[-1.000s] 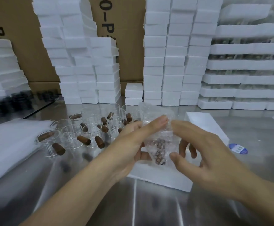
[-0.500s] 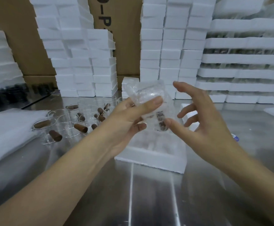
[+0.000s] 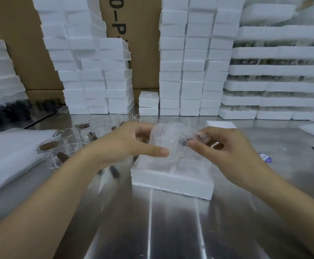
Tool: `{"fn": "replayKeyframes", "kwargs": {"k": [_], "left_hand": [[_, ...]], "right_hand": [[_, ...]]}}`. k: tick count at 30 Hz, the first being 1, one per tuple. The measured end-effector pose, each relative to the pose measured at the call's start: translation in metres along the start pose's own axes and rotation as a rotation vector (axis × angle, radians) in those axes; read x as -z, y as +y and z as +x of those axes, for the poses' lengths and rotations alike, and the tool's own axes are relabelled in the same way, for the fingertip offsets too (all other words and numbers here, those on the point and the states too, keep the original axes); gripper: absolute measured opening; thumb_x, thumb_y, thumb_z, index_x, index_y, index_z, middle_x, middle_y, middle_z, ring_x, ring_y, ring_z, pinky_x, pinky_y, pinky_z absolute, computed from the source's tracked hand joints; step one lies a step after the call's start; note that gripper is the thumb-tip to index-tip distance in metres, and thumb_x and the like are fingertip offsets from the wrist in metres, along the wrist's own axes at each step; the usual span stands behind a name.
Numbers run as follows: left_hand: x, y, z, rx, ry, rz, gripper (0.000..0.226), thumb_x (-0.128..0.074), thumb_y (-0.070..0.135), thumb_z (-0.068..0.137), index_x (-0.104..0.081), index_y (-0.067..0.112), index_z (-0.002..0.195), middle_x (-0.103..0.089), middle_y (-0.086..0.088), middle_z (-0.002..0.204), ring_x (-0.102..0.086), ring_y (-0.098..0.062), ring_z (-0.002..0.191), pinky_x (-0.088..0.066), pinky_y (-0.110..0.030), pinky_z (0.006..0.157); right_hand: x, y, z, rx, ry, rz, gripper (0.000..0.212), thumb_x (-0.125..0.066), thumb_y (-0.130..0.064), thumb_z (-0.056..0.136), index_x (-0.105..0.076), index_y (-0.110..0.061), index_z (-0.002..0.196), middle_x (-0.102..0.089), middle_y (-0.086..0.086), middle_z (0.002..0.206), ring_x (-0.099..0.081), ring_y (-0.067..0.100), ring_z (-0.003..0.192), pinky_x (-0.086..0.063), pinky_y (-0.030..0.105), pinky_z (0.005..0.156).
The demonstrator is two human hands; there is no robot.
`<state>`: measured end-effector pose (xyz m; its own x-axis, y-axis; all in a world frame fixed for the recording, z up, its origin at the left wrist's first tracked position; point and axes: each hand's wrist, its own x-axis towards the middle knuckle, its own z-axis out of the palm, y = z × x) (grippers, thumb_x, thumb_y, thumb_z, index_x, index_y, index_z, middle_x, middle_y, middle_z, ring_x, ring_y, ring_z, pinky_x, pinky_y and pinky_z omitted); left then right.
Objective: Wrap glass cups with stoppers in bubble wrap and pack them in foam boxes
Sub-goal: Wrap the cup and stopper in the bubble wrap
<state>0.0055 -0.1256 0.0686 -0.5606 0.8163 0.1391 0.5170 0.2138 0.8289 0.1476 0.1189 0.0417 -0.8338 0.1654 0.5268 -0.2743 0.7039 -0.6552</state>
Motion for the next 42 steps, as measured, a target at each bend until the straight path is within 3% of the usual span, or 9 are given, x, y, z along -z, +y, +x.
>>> {"fn": "replayKeyframes", "kwargs": {"k": [6,9,18,22,26,30,35,40,42], "left_hand": [[0.0,-0.007,0.001,0.07,-0.041,0.041,0.042,-0.089,0.03,0.089,-0.075,0.036,0.127,-0.077,0.011,0.128,-0.071,-0.009,0.122,-0.048,-0.035,0.104],[0.003,-0.007,0.0,0.103,-0.042,0.084,0.048,-0.091,0.025,0.086,-0.072,0.043,0.127,-0.076,0.018,0.127,-0.069,0.0,0.118,-0.051,-0.021,0.095],[0.008,-0.002,-0.005,0.165,-0.066,0.257,0.045,-0.091,0.031,0.085,-0.066,0.047,0.119,-0.061,0.052,0.106,-0.055,0.03,0.097,-0.046,-0.001,0.072],[0.013,-0.001,-0.007,0.157,-0.092,0.173,0.064,-0.091,0.038,0.083,-0.061,0.057,0.137,-0.061,0.037,0.135,-0.052,0.027,0.115,-0.04,-0.014,0.096],[0.013,-0.001,-0.007,0.185,-0.098,0.27,0.06,-0.089,0.053,0.082,-0.061,0.063,0.134,-0.056,0.056,0.115,-0.047,0.037,0.103,-0.043,-0.008,0.084],[0.013,-0.003,-0.006,0.201,-0.094,0.318,0.068,-0.091,0.057,0.077,-0.06,0.063,0.137,-0.053,0.042,0.138,-0.044,0.024,0.12,-0.034,-0.022,0.101],[0.012,-0.002,-0.006,0.19,-0.091,0.307,0.068,-0.092,0.055,0.076,-0.062,0.059,0.137,-0.056,0.041,0.131,-0.043,0.04,0.101,-0.035,-0.012,0.084],[0.01,0.004,-0.007,0.202,-0.07,0.369,0.069,-0.091,0.055,0.077,-0.062,0.055,0.139,-0.059,0.029,0.138,-0.052,0.019,0.118,-0.037,-0.009,0.084],[0.008,0.007,-0.009,0.23,-0.065,0.361,0.066,-0.092,0.057,0.076,-0.062,0.055,0.135,-0.059,0.023,0.131,-0.064,0.014,0.103,-0.042,-0.003,0.07]], "right_hand": [[-0.004,-0.002,-0.004,-0.027,-0.091,-0.031,0.032,-0.07,-0.057,0.089,-0.079,-0.027,0.088,-0.071,-0.003,0.075,-0.052,0.003,0.058,-0.038,0.012,0.059],[-0.007,-0.003,-0.005,-0.001,-0.102,-0.084,0.026,-0.072,-0.055,0.09,-0.079,-0.03,0.089,-0.07,-0.003,0.074,-0.05,0.003,0.055,-0.037,0.011,0.057],[-0.016,0.007,-0.008,0.01,-0.201,-0.21,0.042,-0.071,-0.062,0.088,-0.071,-0.02,0.086,-0.064,-0.001,0.069,-0.053,0.018,0.067,-0.046,0.034,0.065],[-0.019,0.01,-0.009,0.022,-0.154,-0.222,0.039,-0.071,-0.067,0.084,-0.07,-0.028,0.089,-0.068,-0.008,0.073,-0.06,0.012,0.069,-0.05,0.033,0.067],[-0.02,0.011,-0.009,0.038,-0.106,-0.191,0.04,-0.067,-0.078,0.077,-0.065,-0.046,0.101,-0.071,-0.023,0.087,-0.067,0.001,0.084,-0.046,0.015,0.067],[-0.02,0.01,-0.01,0.097,-0.043,-0.215,0.037,-0.058,-0.074,0.085,-0.059,-0.044,0.107,-0.067,-0.024,0.095,-0.065,0.004,0.094,-0.042,0.015,0.068],[-0.021,0.007,-0.008,0.165,-0.083,-0.247,0.015,-0.058,-0.052,0.093,-0.066,-0.041,0.098,-0.069,-0.02,0.098,-0.064,0.008,0.095,-0.041,0.018,0.071],[-0.02,0.011,-0.008,0.132,-0.15,-0.301,0.036,-0.048,-0.069,0.093,-0.071,-0.048,0.111,-0.068,-0.024,0.106,-0.063,0.001,0.102,-0.043,0.018,0.074],[-0.016,0.016,-0.006,0.107,-0.105,-0.337,0.035,-0.047,-0.069,0.095,-0.07,-0.049,0.111,-0.067,-0.027,0.105,-0.06,-0.002,0.104,-0.045,0.021,0.077]]}}
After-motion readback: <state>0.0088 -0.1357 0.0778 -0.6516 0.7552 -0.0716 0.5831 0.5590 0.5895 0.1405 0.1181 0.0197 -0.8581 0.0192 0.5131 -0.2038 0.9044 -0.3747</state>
